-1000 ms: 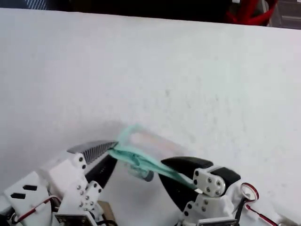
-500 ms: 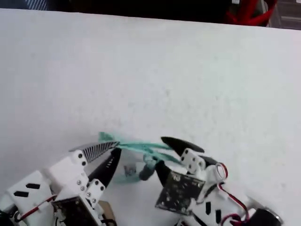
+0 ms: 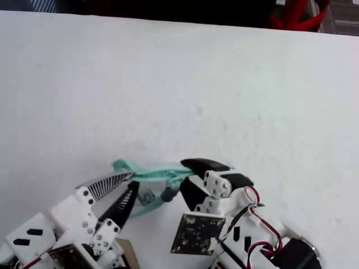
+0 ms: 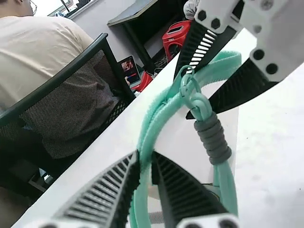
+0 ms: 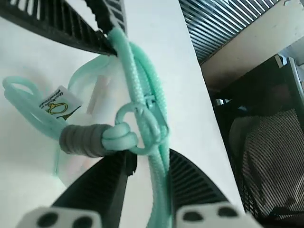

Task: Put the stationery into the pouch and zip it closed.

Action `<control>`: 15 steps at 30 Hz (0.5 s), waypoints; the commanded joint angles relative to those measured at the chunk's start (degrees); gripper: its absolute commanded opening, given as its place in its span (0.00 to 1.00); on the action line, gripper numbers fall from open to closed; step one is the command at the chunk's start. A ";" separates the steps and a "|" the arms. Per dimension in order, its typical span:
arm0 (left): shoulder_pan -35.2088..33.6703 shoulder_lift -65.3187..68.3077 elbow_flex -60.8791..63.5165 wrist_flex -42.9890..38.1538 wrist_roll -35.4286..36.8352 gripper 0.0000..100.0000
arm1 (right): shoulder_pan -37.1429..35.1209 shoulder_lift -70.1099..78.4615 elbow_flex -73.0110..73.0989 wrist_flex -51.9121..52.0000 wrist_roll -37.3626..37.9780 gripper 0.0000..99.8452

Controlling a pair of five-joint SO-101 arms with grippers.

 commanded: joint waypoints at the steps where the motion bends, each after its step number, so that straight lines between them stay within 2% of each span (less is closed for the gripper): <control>1: 1.10 0.13 -2.29 3.16 1.14 0.24 | -2.95 0.57 -1.05 3.03 3.25 0.02; 6: 1.01 0.13 -5.89 4.92 0.70 0.24 | -4.35 0.57 -2.37 5.05 6.24 0.02; 12: 0.75 0.48 -5.80 2.11 -1.32 0.24 | -5.67 0.57 -2.37 8.57 10.20 0.02; 15: -4.26 0.22 -7.03 1.32 -2.02 0.24 | -5.93 0.57 -2.37 9.36 10.55 0.02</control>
